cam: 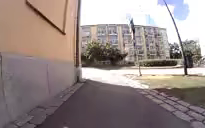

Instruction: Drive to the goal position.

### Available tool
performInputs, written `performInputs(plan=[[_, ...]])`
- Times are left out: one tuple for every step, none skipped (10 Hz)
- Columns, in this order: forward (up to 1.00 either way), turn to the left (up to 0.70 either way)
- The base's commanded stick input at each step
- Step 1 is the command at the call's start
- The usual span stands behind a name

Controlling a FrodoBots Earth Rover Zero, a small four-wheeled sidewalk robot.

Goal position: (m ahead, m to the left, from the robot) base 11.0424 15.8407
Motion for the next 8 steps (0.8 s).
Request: performInputs(plan=[[0.85, 0.00], [0.85, 0.00], [0.85, 0.00], [0.85, 0.00], [0.85, 0.00], [0.85, 0.00], [0.85, 0.00], [0.85, 0.00]])
